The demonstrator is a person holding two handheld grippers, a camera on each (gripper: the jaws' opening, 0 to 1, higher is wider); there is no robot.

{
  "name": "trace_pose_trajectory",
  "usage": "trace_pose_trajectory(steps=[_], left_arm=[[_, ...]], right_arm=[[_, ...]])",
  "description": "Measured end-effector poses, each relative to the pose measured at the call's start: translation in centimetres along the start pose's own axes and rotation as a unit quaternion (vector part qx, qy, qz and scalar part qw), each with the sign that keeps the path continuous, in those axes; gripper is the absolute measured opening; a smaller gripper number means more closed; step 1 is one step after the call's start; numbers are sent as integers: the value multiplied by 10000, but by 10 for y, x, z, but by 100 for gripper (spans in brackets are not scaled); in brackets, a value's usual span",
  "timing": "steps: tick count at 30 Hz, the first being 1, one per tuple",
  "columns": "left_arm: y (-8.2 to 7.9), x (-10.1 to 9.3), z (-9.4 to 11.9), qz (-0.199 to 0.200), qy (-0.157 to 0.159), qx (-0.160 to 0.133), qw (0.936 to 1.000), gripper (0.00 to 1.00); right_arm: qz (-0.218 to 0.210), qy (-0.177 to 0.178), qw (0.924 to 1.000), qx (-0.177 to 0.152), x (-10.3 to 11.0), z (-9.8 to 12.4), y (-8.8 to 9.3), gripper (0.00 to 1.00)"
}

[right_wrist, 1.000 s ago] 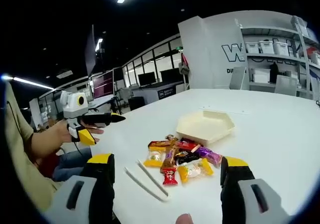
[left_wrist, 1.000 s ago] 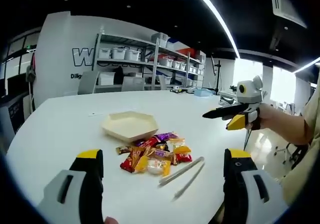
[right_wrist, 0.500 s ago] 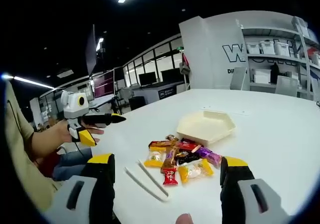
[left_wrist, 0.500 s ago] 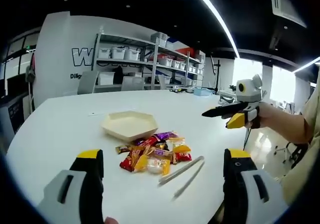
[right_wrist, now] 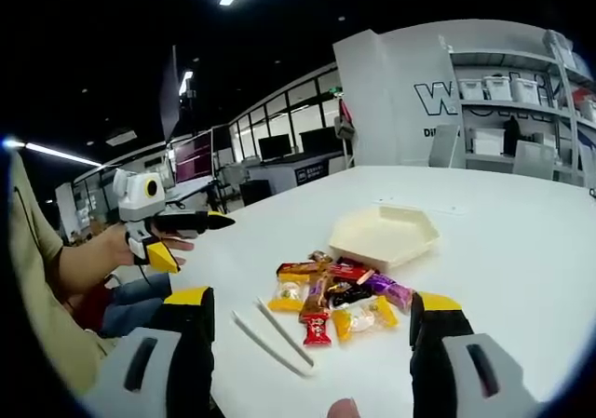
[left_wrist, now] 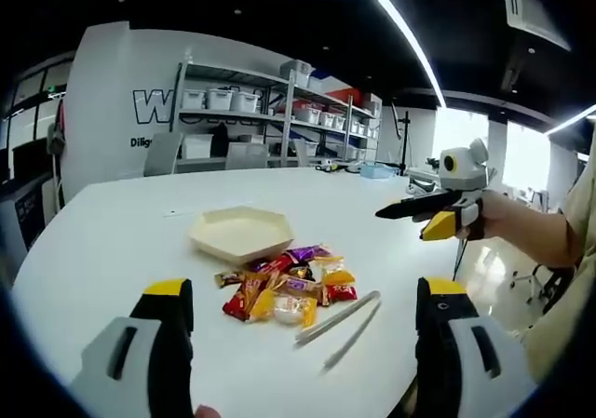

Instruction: Place the target food into the container with the food tongs after gripping and lifting it, then release it inside without dropping or visibly crushing the food.

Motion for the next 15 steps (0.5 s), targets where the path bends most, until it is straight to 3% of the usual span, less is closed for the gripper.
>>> trace_pose_trajectory(steps=[15], left_arm=[[1, -2, -1, -7, 27, 21, 10000, 98]], right_arm=[[-18, -18, 10000, -2, -1, 0, 2, 85]])
Point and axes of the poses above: the point that each gripper's makers call its tool centre point, and the gripper's own axes: z roughly backward along the fingers, x roughly to its left, y roughly out of its underside, the point moved 9 cm from there along z, roughly backward along the fingers
